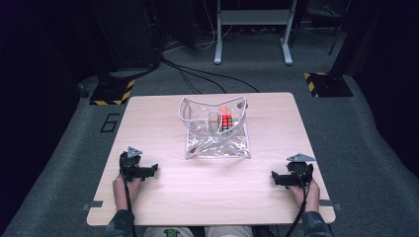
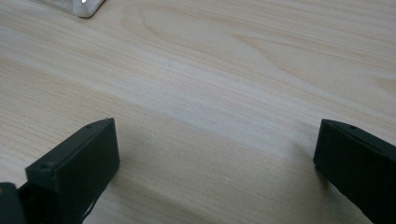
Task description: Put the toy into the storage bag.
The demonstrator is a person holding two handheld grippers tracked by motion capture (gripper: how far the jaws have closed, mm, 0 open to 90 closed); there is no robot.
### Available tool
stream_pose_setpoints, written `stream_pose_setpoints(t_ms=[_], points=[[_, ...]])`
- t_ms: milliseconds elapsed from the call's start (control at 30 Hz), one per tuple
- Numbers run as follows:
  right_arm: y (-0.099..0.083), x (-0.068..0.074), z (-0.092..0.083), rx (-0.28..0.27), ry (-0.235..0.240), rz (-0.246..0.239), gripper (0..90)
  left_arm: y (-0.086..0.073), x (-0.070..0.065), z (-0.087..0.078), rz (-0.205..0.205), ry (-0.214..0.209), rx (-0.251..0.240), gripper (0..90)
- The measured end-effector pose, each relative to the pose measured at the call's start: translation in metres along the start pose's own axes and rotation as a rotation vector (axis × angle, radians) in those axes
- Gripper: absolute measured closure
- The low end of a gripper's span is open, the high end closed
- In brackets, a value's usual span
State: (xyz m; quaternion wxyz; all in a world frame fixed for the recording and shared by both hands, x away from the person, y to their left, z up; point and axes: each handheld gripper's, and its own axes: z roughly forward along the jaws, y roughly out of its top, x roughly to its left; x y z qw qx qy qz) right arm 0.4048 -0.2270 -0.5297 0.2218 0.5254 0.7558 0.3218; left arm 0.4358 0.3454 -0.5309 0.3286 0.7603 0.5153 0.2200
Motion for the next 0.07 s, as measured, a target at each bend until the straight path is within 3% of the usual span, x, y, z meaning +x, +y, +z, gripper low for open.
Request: stream_pose_setpoints(t_ms=[67], points=[[-0.0005, -0.0007, -0.0007, 0.002, 0.007, -0.01, 0.0, 0.0, 0.0, 0.0, 0.0, 0.0, 0.0, 3.4]])
